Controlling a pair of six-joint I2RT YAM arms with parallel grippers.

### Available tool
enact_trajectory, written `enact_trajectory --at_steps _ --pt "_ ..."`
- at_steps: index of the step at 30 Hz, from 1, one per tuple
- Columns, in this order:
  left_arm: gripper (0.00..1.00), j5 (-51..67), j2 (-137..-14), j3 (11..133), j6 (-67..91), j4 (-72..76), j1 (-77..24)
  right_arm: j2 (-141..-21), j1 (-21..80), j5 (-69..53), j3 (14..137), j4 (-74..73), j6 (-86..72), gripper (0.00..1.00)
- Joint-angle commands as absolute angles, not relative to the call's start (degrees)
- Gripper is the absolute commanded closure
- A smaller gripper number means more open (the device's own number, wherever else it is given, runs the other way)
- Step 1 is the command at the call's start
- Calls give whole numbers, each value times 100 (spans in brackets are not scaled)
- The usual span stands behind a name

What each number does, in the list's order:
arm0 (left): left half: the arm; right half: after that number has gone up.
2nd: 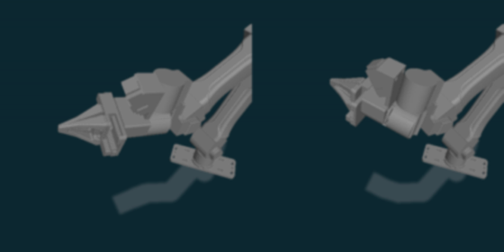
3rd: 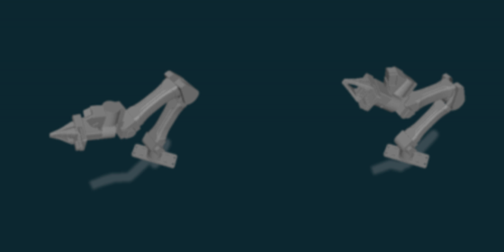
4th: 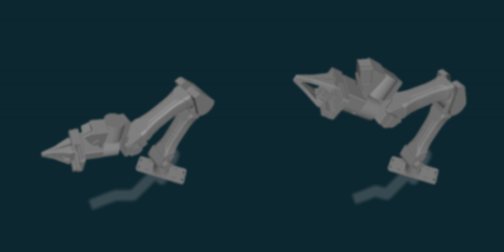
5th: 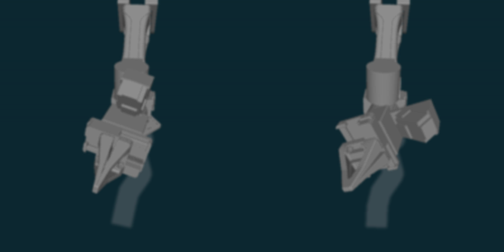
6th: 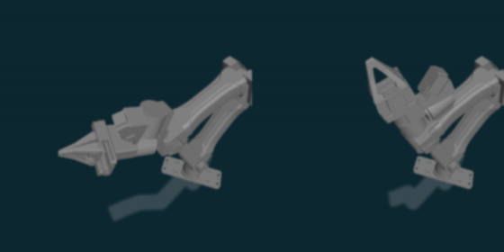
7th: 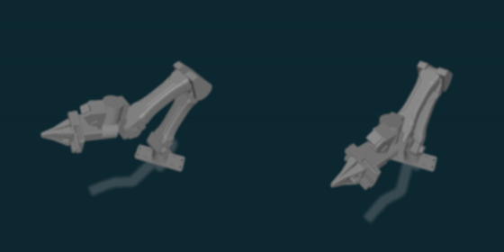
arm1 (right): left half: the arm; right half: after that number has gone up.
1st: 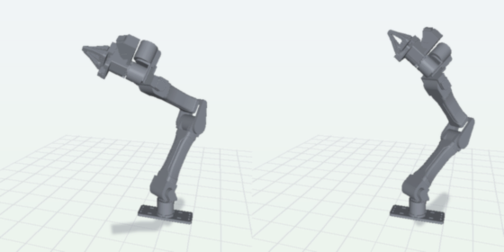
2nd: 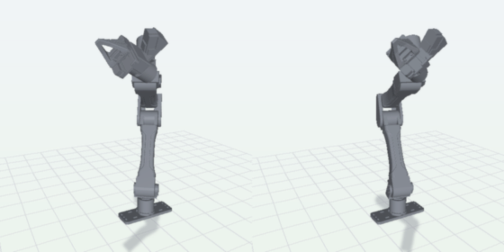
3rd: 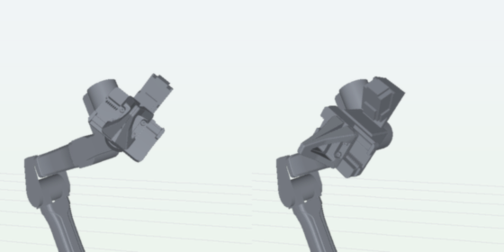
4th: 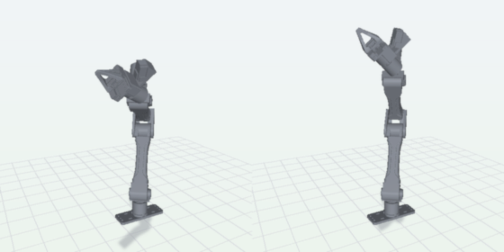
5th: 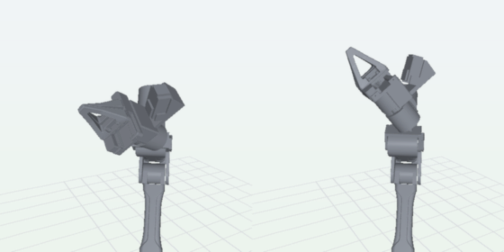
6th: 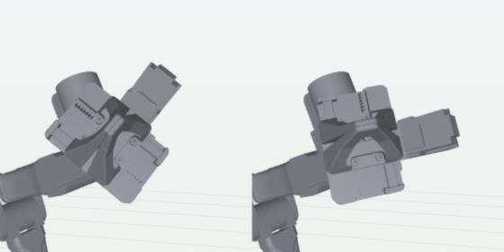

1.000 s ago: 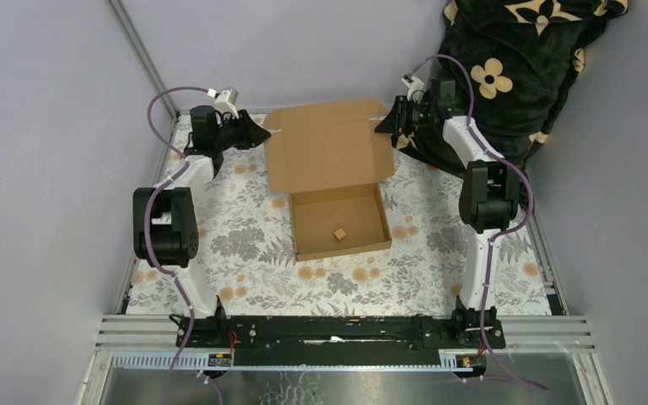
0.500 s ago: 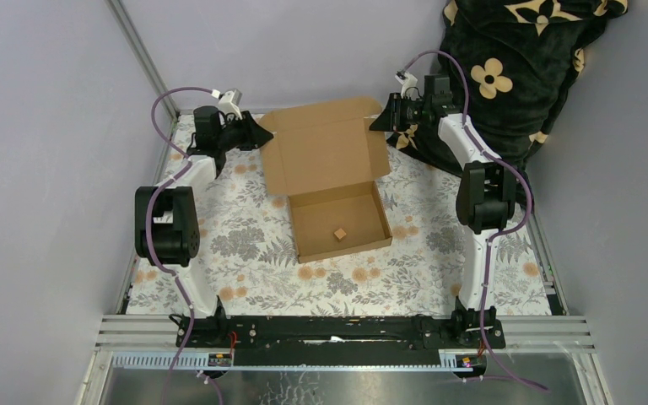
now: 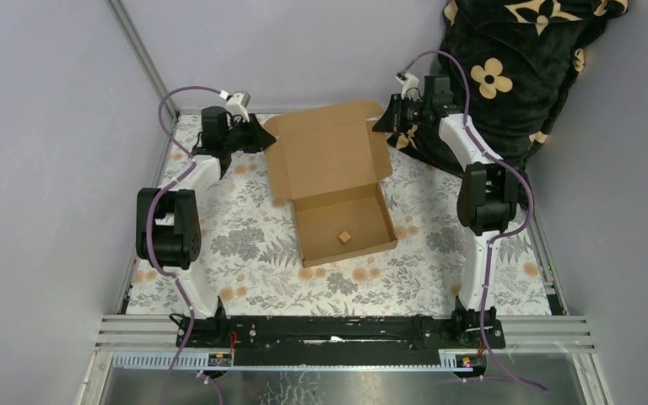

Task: Fold the paper box

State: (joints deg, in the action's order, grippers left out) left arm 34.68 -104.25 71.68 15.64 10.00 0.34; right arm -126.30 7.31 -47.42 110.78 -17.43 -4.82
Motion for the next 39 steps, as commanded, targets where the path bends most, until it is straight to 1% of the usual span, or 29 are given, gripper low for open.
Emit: enact_trajectory --at_steps 1,4,9,13,15,21,25,31,39 --pt "76 3063 -10055 7423 1160 529 -221 -11893 894 -4390 11006 -1725 -323 88" --pt "77 2795 -9933 7463 1060 342 -387 -11704 980 -4077 10852 -1773 -234 91" --pt "77 2286 -9711 7509 1022 72 -662 -11337 1197 -3475 10489 -1846 -87 93" --pt "77 1663 -9560 7597 1022 -233 -992 -11044 1372 -2980 10169 -1853 -50 95" --pt "78 1425 -9488 7622 750 -321 -1151 -10903 1462 -2651 9994 -1841 -42 96" --pt "79 890 -9272 7588 703 -408 -1550 -10278 1711 -1621 9076 -1392 -196 97" --pt "79 563 -9098 7458 695 -288 -1852 -9846 1815 -983 8346 -909 -353 98" --pt "81 97 -8809 7160 752 -28 -2161 -9293 2007 -359 7735 -466 -460 99" --pt "83 -651 -8221 6310 854 1055 -2364 -8572 2241 298 7036 46 -547 99"
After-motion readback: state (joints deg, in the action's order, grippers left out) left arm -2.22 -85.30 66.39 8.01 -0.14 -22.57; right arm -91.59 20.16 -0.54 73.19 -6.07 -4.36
